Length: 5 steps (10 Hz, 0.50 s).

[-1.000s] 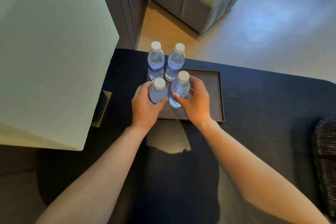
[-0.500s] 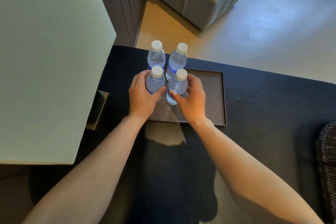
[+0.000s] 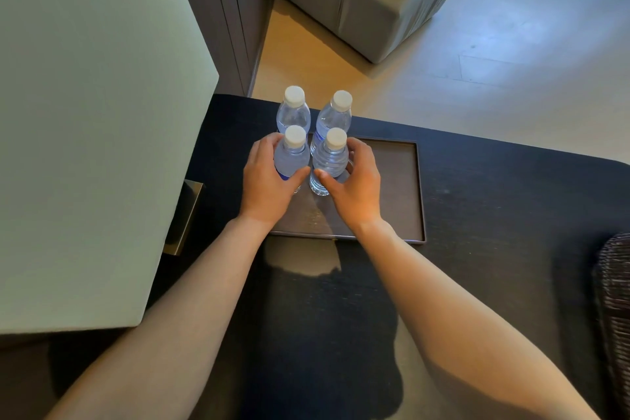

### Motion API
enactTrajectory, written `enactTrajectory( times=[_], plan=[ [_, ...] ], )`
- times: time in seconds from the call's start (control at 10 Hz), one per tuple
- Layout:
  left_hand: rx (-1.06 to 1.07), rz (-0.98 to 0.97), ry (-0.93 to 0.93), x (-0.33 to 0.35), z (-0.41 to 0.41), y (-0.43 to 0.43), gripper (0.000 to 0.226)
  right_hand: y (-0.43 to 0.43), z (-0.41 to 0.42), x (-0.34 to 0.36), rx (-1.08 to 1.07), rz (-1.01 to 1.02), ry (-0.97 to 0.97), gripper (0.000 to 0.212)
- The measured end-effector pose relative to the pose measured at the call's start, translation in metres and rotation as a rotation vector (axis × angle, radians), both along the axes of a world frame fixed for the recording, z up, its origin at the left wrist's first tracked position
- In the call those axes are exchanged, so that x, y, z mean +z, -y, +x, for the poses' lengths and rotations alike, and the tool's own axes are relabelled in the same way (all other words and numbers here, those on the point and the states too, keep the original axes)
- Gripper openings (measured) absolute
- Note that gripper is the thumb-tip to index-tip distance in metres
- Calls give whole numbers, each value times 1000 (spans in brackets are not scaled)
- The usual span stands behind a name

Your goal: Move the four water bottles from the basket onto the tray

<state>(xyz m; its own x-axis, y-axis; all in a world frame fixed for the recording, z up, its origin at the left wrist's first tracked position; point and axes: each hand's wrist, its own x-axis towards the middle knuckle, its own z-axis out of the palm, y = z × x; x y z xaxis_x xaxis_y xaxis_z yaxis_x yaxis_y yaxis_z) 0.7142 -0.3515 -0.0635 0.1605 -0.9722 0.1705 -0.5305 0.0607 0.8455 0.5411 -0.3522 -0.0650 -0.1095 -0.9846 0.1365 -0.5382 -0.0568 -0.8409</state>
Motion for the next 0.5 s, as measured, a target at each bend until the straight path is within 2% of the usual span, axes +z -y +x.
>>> enactTrajectory(
  times=[0.3,0.4,0.5],
  plan=[
    [21,52,35,10,-8,-7,69,-5,3,10,16,76,49,76],
    [10,72,45,14,-9,-10,75,-12,-4,9,26,111,86,78],
    [75,193,93,19,-10,-25,88,-35,-15,6,-19,233,50,85]
  ],
)
